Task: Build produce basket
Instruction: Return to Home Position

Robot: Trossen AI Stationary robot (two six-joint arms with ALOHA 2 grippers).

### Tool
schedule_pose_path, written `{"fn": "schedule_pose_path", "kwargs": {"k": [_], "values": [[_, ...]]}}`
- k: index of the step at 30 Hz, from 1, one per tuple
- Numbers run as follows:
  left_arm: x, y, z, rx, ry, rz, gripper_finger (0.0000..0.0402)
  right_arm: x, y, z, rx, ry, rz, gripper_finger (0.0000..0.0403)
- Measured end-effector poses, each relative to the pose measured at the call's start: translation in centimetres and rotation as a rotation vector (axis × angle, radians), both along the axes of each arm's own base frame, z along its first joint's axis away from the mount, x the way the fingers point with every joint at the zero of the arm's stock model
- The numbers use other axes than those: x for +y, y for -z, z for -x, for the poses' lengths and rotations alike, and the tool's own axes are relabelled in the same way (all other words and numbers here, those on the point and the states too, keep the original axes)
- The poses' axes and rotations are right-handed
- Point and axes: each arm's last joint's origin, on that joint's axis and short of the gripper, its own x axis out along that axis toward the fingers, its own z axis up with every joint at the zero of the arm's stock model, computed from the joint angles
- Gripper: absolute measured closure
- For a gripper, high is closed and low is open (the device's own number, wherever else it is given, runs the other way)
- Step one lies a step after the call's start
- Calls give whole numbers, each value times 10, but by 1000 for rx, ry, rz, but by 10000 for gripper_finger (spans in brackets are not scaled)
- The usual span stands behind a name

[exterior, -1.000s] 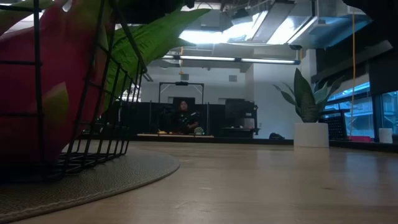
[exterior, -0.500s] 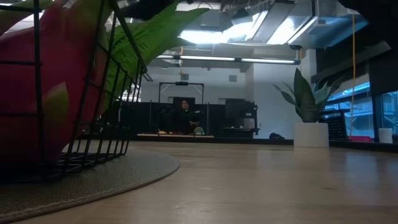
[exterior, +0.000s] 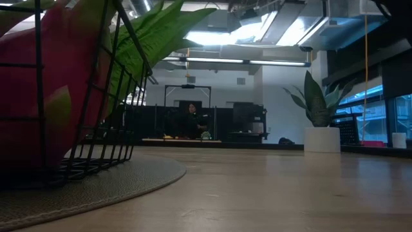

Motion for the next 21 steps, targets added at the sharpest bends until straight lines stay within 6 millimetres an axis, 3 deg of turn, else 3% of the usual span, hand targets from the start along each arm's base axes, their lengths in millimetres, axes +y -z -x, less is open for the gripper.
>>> {"fn": "schedule_pose_path", "kwargs": {"k": [8, 13, 21], "values": [[9, 2, 13, 30, 2, -25, 394, -2, -39, 62, 74, 31, 157, 402], [21, 2, 27, 28, 1, -27, 399, 3, -52, 100, 142, -105, 156, 403], [37, -2, 51, -27, 44, -5, 401, 10, -71, 139, 135, -212, 121, 403]]}}
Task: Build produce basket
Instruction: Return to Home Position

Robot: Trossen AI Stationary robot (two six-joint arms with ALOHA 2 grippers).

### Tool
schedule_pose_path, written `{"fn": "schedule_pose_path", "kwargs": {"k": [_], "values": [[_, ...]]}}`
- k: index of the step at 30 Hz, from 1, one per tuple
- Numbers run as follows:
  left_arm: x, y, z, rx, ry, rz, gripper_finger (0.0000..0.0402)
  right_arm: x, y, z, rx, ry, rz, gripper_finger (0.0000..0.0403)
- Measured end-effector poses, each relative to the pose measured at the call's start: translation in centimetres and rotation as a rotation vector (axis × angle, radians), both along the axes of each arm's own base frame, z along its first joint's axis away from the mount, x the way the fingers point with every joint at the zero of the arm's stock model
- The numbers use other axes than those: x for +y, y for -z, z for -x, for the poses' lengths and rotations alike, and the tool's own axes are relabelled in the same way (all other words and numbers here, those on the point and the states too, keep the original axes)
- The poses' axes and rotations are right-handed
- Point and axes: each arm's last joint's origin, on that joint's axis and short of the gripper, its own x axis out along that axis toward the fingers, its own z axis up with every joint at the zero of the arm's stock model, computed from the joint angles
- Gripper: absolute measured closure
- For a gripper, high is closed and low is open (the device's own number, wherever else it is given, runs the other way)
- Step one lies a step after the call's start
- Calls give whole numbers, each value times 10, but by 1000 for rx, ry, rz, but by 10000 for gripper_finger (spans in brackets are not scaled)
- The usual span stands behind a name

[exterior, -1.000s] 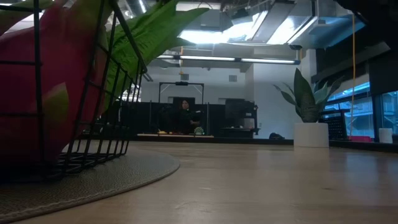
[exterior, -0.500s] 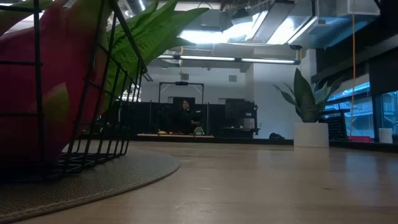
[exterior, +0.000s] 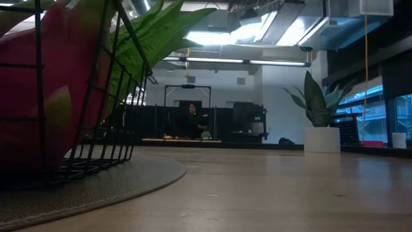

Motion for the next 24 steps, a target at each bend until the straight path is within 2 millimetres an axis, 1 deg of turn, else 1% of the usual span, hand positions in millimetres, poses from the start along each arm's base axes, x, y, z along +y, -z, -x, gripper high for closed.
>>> {"fn": "schedule_pose_path", "kwargs": {"k": [3, 5, 8, 12, 15, 20, 24], "values": [[0, 0, 1, -26, 37, -10, 401, 4, -7, 12, -12, -9, -5, 403], [-3, 6, -2, -51, 69, -23, 401, 8, -12, 20, -31, -19, -10, 403], [-10, 26, -9, -78, 131, -35, 401, 16, -19, 30, -51, -32, -20, 403], [-14, 47, -14, -209, 166, -31, 401, 24, -27, 44, -79, 1, -1, 403], [-15, 63, -14, -287, 203, -39, 401, 28, -32, 53, -93, 38, 7, 403], [-13, 89, -15, -302, 181, -77, 401, 32, -37, 65, -109, 78, 3, 403], [-8, 108, -12, -301, 162, -80, 401, 34, -38, 69, -98, 106, 1, 403]]}}
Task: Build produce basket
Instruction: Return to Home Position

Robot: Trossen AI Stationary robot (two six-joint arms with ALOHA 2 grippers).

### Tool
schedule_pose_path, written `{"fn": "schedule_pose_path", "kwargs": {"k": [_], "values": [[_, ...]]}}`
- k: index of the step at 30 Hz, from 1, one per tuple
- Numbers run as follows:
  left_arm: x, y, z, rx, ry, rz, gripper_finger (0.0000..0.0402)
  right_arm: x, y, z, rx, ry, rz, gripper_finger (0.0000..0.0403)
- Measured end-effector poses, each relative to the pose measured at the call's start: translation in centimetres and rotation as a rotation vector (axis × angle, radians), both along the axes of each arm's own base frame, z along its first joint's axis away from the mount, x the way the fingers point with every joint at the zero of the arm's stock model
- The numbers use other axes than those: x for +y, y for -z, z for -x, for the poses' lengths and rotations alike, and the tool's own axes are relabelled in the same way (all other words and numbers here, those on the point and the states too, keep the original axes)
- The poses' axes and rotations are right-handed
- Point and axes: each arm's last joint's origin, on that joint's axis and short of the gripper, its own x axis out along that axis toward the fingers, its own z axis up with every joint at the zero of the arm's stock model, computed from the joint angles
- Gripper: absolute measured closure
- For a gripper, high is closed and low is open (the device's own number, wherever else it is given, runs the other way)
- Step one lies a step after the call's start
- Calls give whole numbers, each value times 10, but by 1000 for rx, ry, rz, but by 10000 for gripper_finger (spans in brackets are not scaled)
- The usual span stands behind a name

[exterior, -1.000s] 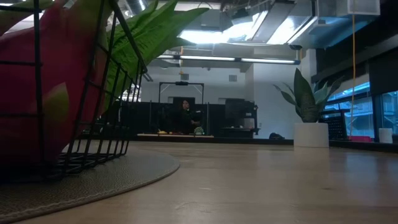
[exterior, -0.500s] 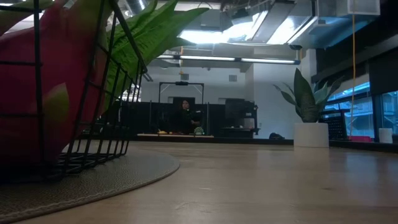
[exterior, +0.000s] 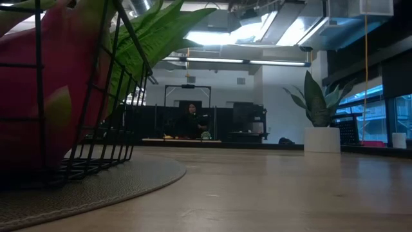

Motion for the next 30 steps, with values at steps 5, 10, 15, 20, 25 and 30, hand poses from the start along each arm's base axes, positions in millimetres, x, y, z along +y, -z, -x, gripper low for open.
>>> {"fn": "schedule_pose_path", "kwargs": {"k": [5, 10, 15, 20, 25, 30], "values": [[6, 22, 4, -45, -38, -4, 401, 1, -3, 6, -11, 25, -2, 403], [11, 42, 5, -112, -108, -23, 401, 2, -3, 5, -10, 32, -3, 403], [15, 65, -1, -64, -196, -37, 401, 1, -3, 7, -14, 36, -4, 403], [18, 77, -8, -62, -257, -24, 401, 0, -6, 12, -24, 54, -16, 403], [24, 82, -12, -94, -348, -79, 401, -1, -8, 17, -35, 79, -12, 403], [30, 96, -16, -61, -408, -87, 401, -3, -10, 24, -38, 93, -2, 403]]}}
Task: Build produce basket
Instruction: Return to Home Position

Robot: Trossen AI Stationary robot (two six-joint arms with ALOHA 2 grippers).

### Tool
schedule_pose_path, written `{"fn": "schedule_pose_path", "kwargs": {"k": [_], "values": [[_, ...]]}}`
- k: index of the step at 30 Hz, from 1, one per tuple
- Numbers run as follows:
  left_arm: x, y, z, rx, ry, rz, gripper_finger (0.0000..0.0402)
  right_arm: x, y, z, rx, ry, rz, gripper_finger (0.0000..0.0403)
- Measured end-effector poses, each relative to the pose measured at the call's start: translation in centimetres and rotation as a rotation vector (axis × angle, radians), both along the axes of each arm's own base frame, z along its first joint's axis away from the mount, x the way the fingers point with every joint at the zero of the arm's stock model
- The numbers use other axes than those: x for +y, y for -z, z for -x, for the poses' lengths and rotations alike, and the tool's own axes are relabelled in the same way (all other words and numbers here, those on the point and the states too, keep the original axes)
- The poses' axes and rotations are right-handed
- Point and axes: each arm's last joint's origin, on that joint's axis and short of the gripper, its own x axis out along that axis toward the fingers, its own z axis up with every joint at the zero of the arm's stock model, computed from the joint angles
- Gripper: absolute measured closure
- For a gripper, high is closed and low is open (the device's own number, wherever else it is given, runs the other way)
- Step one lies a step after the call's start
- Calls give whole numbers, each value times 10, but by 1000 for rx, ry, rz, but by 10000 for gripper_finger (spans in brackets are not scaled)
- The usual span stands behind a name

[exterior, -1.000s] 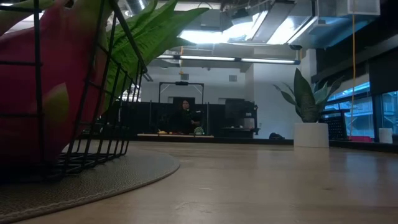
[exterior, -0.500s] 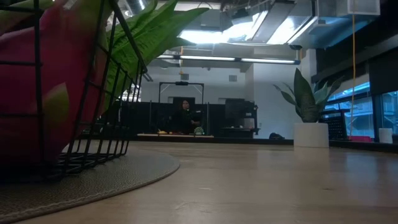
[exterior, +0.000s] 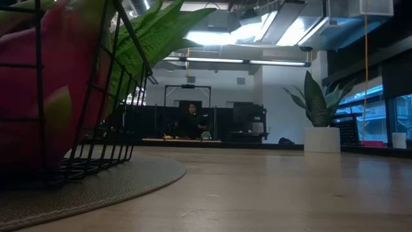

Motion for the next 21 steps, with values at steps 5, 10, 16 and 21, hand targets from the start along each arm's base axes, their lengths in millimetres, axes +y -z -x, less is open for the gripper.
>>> {"fn": "schedule_pose_path", "kwargs": {"k": [5, 10, 16, 21], "values": [[5, 9, -4, -55, -21, 11, 401, -2, -3, 10, -11, 16, 11, 403], [11, 10, -4, -45, -91, -23, 401, -5, -6, 22, -15, 36, 24, 403], [15, 10, -5, -45, -85, -26, 401, -10, 1, 44, -12, 78, 30, 403], [17, 10, -4, -44, -104, -26, 401, -14, 19, 67, -131, 96, 1, 403]]}}
